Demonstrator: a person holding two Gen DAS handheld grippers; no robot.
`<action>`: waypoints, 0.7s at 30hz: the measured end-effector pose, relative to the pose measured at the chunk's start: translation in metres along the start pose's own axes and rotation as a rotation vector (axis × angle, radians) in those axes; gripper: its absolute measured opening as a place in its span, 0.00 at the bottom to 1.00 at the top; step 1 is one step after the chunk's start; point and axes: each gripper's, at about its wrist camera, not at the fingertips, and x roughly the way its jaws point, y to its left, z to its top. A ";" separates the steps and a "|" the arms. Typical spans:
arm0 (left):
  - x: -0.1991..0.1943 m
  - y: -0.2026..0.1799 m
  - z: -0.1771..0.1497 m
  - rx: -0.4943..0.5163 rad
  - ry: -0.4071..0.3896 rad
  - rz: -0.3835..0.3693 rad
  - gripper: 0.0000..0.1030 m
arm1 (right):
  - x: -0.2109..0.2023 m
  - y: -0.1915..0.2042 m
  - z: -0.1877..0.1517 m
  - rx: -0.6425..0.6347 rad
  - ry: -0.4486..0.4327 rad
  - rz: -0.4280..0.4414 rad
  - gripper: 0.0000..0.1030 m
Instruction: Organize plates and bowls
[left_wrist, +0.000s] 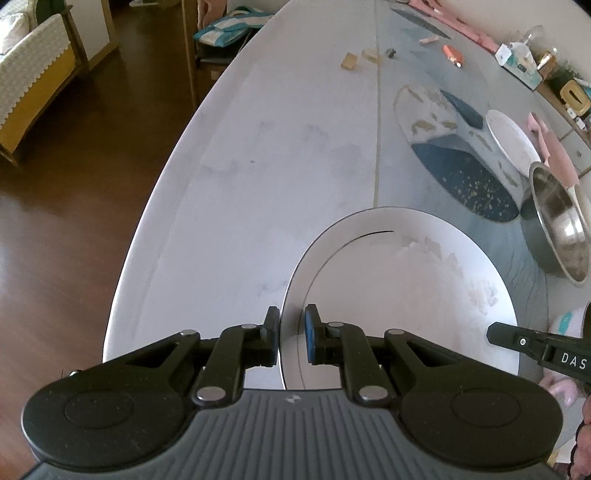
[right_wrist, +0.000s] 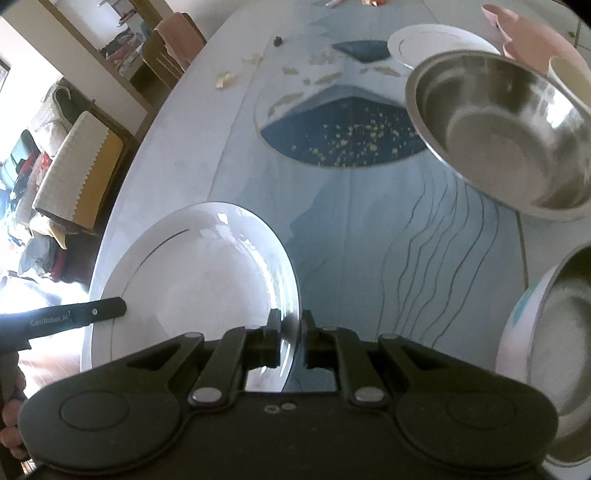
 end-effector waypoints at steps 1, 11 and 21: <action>0.002 0.001 -0.001 -0.001 0.004 -0.003 0.12 | 0.001 0.000 0.000 -0.002 0.002 -0.001 0.11; 0.007 0.006 -0.009 -0.015 0.004 -0.029 0.12 | 0.007 -0.001 -0.008 -0.019 0.012 -0.015 0.12; 0.005 0.009 -0.010 -0.026 -0.014 -0.046 0.12 | 0.007 0.005 -0.005 -0.013 0.017 -0.062 0.19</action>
